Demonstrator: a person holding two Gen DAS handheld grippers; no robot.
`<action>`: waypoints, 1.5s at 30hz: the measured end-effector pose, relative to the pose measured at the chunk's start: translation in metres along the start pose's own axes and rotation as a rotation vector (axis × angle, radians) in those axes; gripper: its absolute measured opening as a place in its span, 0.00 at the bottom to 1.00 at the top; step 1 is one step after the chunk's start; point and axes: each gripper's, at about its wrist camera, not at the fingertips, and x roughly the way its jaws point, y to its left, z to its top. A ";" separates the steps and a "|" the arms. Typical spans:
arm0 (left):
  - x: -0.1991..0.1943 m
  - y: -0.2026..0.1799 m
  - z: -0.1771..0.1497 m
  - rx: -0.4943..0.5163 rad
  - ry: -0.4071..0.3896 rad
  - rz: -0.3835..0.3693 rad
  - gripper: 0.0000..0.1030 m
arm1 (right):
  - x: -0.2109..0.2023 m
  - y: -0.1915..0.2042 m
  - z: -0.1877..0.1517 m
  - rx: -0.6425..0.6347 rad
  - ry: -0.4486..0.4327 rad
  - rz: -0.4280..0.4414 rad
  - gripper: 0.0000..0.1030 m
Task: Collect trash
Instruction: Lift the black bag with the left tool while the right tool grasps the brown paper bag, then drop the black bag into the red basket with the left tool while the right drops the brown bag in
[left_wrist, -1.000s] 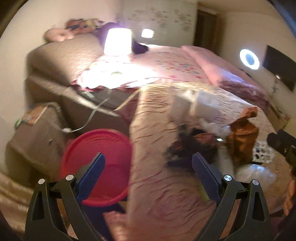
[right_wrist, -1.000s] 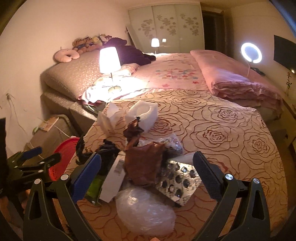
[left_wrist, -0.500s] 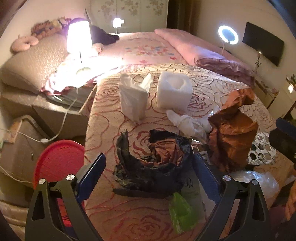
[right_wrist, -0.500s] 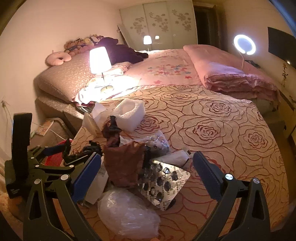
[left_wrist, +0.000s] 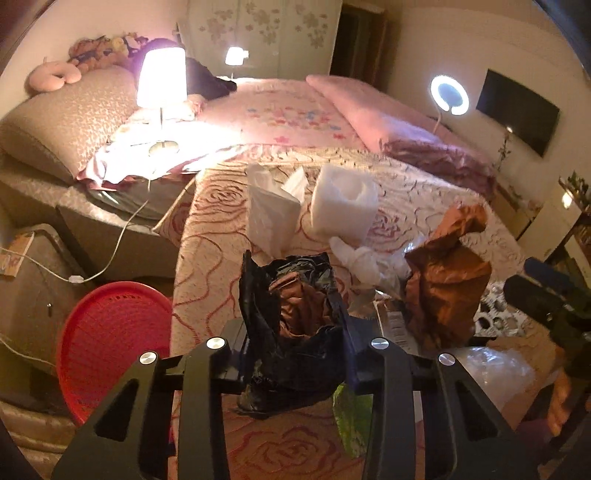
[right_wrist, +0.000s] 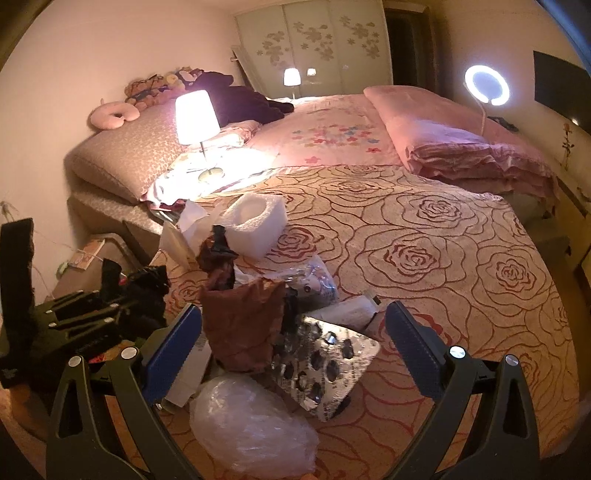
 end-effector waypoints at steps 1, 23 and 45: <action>-0.004 0.003 0.000 -0.010 -0.009 0.000 0.34 | -0.001 0.003 0.000 -0.007 -0.003 0.004 0.94; -0.065 0.091 -0.014 -0.198 -0.104 0.217 0.34 | 0.032 0.046 0.015 -0.157 0.063 0.053 0.34; -0.060 0.165 -0.050 -0.335 -0.051 0.332 0.34 | 0.080 0.199 0.025 -0.240 0.201 0.357 0.34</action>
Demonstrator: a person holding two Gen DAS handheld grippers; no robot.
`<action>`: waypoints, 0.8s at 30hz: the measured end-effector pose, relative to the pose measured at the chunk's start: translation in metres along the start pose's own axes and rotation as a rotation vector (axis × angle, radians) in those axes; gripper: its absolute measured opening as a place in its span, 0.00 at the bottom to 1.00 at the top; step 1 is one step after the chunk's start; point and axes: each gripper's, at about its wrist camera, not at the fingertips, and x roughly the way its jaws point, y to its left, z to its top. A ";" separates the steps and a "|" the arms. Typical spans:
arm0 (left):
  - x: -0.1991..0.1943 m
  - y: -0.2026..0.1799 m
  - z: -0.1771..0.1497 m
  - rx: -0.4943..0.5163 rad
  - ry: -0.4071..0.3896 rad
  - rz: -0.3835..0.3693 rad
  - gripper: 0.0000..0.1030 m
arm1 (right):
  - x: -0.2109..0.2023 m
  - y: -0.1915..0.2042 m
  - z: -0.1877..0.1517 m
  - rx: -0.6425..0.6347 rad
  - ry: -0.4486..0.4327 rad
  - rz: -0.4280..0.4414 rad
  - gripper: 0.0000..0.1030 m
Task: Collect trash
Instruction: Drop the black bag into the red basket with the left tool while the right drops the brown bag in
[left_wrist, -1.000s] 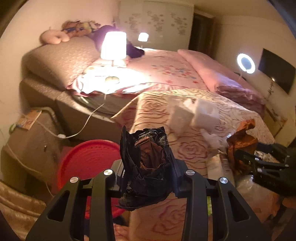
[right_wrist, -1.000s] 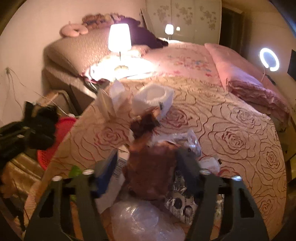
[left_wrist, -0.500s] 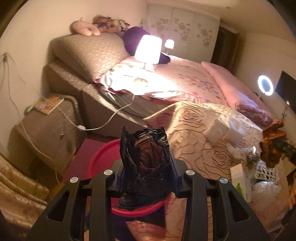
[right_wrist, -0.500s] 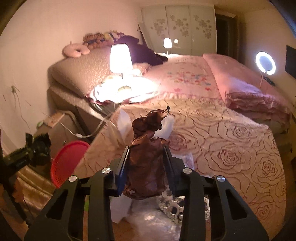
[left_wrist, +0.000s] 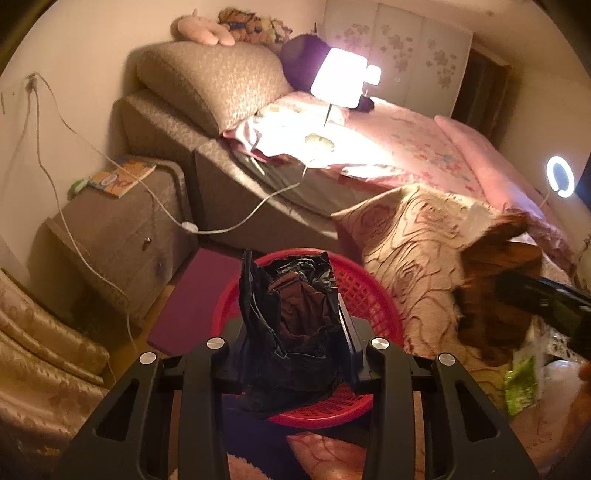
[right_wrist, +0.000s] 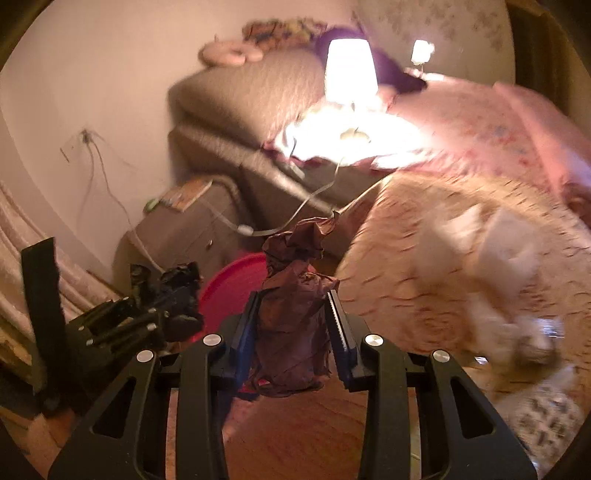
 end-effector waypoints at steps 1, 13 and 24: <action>0.004 0.000 0.000 0.002 0.006 0.004 0.34 | 0.011 0.004 0.002 -0.008 0.019 -0.010 0.34; 0.027 0.010 -0.003 -0.002 0.045 0.021 0.63 | 0.055 0.017 0.001 0.000 0.063 -0.028 0.60; 0.020 0.010 -0.004 -0.005 0.025 0.045 0.70 | 0.034 0.008 -0.004 0.013 0.006 -0.057 0.61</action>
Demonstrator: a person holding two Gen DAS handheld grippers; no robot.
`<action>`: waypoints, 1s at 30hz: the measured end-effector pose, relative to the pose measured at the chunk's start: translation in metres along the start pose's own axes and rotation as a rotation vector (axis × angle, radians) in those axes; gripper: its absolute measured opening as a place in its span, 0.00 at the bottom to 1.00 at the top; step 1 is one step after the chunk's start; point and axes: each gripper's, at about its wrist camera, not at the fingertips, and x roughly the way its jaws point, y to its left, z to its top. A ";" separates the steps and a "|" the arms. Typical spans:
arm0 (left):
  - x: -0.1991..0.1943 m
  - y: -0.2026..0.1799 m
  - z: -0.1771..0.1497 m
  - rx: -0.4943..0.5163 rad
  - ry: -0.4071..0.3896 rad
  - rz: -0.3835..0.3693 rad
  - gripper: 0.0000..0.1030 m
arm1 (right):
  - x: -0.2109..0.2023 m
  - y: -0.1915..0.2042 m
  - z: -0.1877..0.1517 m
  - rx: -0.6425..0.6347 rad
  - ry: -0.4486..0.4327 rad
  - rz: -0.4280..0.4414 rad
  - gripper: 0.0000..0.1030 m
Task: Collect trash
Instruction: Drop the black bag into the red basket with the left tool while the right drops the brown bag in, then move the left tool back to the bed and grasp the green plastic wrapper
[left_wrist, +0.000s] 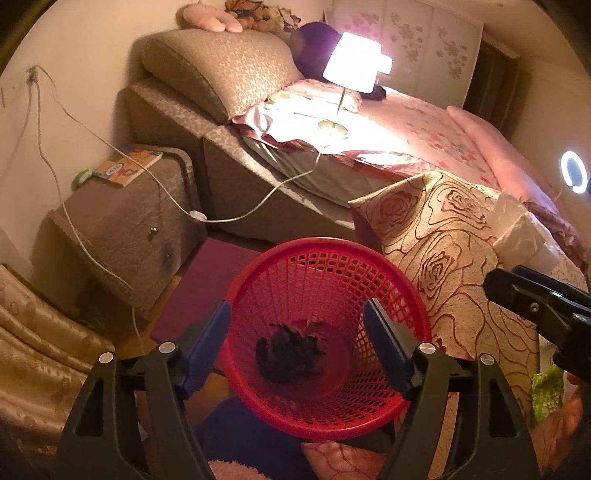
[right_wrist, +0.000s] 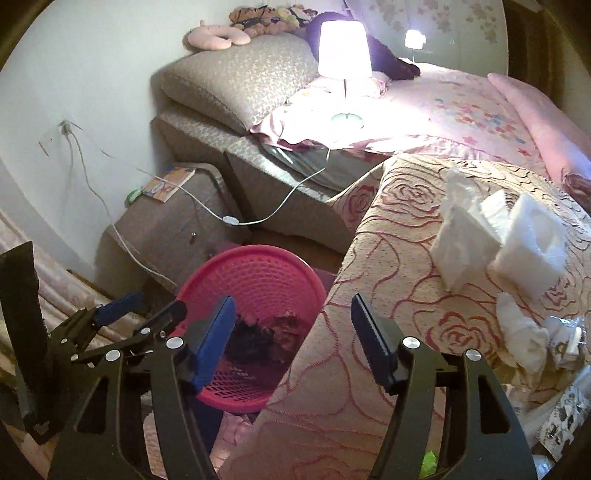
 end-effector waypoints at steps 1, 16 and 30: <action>-0.002 -0.001 0.000 0.001 -0.005 0.002 0.71 | -0.003 -0.001 -0.001 -0.001 -0.006 -0.002 0.61; -0.038 -0.042 -0.008 0.066 -0.064 -0.094 0.74 | -0.103 -0.076 -0.024 0.111 -0.134 -0.100 0.63; -0.063 -0.147 -0.045 0.284 -0.045 -0.331 0.74 | -0.136 -0.141 -0.068 0.204 -0.144 -0.222 0.63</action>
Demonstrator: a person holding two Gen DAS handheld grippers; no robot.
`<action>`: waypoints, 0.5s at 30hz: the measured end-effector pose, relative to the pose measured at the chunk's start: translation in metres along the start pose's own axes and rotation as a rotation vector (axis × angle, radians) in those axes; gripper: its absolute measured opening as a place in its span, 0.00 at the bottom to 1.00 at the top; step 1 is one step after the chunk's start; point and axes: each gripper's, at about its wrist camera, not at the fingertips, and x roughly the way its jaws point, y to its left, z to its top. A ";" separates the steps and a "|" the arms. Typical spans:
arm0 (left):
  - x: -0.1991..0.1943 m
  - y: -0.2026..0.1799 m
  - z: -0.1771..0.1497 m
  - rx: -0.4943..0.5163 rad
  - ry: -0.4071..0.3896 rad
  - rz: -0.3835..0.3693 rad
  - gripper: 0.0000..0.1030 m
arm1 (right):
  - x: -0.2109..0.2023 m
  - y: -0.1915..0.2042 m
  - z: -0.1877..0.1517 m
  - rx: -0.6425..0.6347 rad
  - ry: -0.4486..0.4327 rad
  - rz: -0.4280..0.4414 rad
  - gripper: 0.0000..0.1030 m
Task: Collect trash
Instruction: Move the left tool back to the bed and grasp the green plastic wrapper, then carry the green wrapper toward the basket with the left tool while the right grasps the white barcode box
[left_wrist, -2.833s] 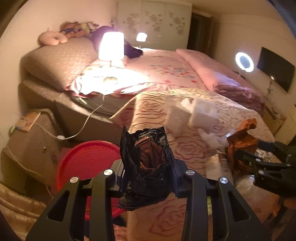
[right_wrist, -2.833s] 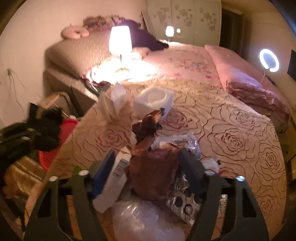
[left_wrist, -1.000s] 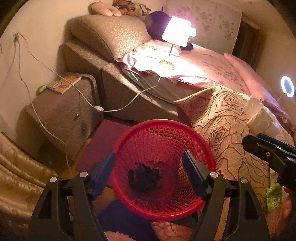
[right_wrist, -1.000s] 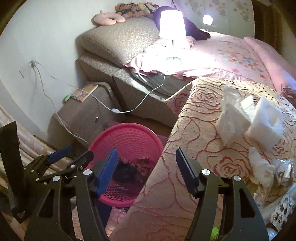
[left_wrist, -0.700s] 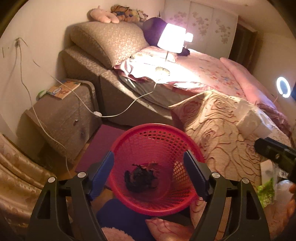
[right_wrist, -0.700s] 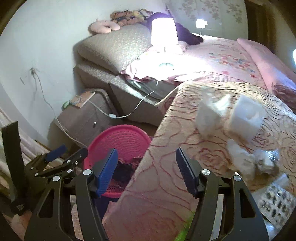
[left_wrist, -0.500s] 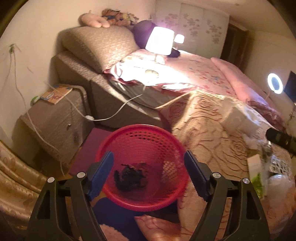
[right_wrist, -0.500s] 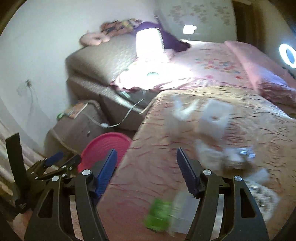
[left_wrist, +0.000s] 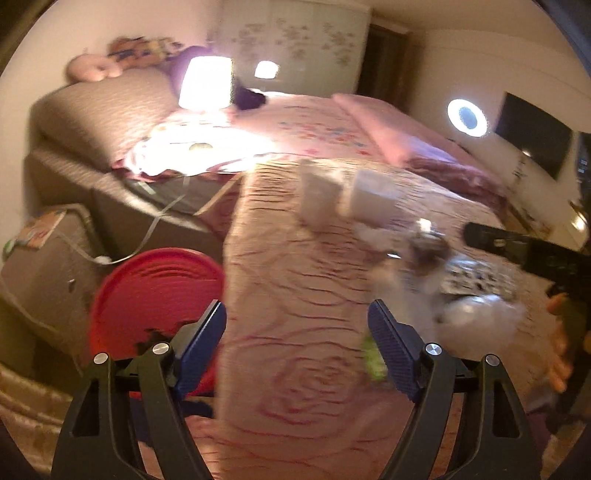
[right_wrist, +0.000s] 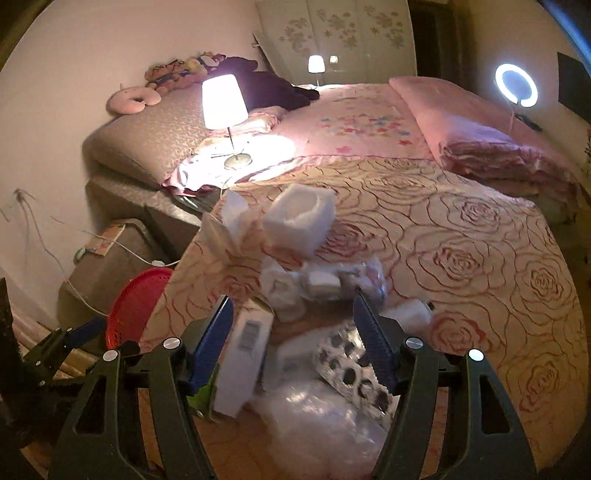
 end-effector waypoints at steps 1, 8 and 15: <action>0.001 -0.007 -0.001 0.016 0.003 -0.017 0.74 | 0.000 -0.002 -0.001 0.002 0.002 0.002 0.63; 0.020 -0.035 -0.010 0.069 0.054 -0.055 0.71 | -0.007 -0.011 -0.008 0.014 -0.005 0.015 0.63; 0.039 -0.036 -0.017 0.049 0.121 -0.096 0.28 | -0.006 -0.011 -0.011 0.015 0.000 0.030 0.63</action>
